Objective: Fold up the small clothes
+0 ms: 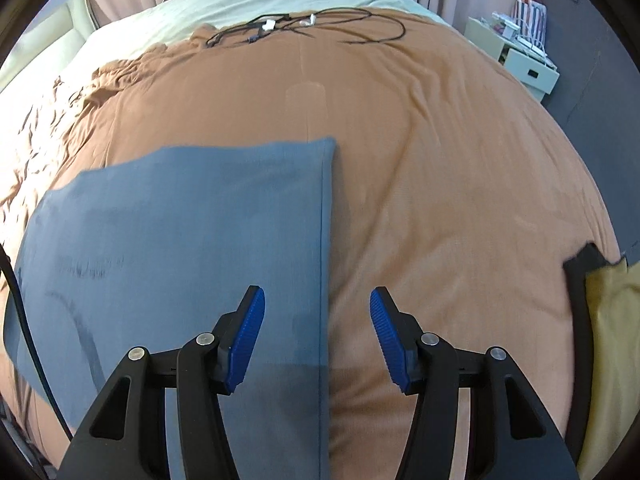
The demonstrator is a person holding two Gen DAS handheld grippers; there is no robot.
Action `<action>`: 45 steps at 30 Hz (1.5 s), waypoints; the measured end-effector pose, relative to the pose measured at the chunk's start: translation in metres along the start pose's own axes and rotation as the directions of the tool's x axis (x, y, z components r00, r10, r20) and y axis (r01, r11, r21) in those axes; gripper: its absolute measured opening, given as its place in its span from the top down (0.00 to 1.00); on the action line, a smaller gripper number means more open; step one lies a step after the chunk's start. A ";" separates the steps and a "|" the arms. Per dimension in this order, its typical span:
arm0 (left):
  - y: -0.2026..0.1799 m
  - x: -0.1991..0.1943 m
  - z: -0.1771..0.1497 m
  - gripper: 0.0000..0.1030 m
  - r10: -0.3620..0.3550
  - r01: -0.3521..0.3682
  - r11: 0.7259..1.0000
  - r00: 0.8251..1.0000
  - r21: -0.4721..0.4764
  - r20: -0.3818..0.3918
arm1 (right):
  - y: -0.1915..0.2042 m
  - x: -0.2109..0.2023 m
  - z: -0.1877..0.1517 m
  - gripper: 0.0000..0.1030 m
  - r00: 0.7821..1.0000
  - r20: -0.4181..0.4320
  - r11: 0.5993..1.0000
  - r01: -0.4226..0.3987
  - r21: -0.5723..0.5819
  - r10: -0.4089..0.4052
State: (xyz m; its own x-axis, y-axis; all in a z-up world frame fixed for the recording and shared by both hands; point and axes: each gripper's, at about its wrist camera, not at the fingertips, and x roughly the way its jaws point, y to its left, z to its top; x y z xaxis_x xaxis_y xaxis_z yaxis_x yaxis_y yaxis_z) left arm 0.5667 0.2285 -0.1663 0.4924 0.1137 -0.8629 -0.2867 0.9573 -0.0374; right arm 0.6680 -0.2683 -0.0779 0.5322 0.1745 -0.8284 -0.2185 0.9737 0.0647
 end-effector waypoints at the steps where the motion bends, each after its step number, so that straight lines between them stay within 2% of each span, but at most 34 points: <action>1: 0.000 -0.002 -0.006 0.56 0.003 -0.003 1.000 1.000 0.001 -0.003 | 0.000 -0.005 -0.007 0.49 1.000 -0.003 1.000 0.003 -0.005 -0.003; 6: -0.001 -0.012 -0.037 0.56 0.008 -0.008 1.000 1.000 0.004 -0.024 | -0.001 -0.021 -0.029 0.49 1.000 -0.018 1.000 0.000 -0.009 0.000; 15: 0.006 -0.012 -0.083 0.56 0.035 -0.033 0.999 0.996 0.020 -0.077 | -0.003 -0.021 -0.067 0.49 0.998 -0.067 1.000 0.006 0.003 -0.006; 25: 0.021 -0.024 -0.120 0.54 0.061 -0.058 0.998 0.994 0.035 -0.085 | -0.003 -0.021 -0.095 0.49 0.995 -0.098 0.999 0.037 0.000 -0.037; 29: 0.034 -0.030 -0.131 0.47 0.056 -0.054 0.998 0.995 0.022 -0.086 | -0.007 -0.025 -0.107 0.49 0.994 -0.106 0.999 0.035 0.018 -0.033; 33: 0.043 -0.040 -0.138 0.47 0.043 -0.042 0.999 0.995 0.015 -0.093 | -0.011 -0.033 -0.113 0.49 0.994 -0.105 0.999 0.033 0.036 -0.029; 37: 0.053 -0.047 -0.144 0.47 0.112 -0.108 0.993 0.988 0.036 -0.107 | -0.016 -0.045 -0.123 0.49 0.997 -0.080 0.998 0.007 0.065 -0.001; 39: 0.063 -0.053 -0.148 0.47 0.083 -0.083 0.997 0.991 0.006 -0.106 | -0.020 -0.054 -0.126 0.49 0.998 -0.055 0.995 -0.030 0.095 0.035; 41: 0.073 -0.061 -0.149 0.47 0.020 -0.024 0.999 0.996 -0.048 -0.089 | -0.025 -0.063 -0.131 0.49 0.995 -0.020 0.987 -0.095 0.133 0.098; 45: 0.088 -0.074 -0.150 0.47 -0.115 0.106 0.981 0.992 -0.165 -0.046 | -0.037 -0.073 -0.141 0.49 0.978 0.033 0.953 -0.207 0.220 0.205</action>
State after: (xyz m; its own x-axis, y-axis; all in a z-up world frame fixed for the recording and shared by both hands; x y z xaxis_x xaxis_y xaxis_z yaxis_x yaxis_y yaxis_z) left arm 0.3822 0.2643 -0.1813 0.4841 -0.0093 -0.8750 -0.3647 0.9068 -0.2114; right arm 0.5215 -0.3375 -0.0984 0.5028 0.3752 -0.7787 -0.1387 0.9242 0.3558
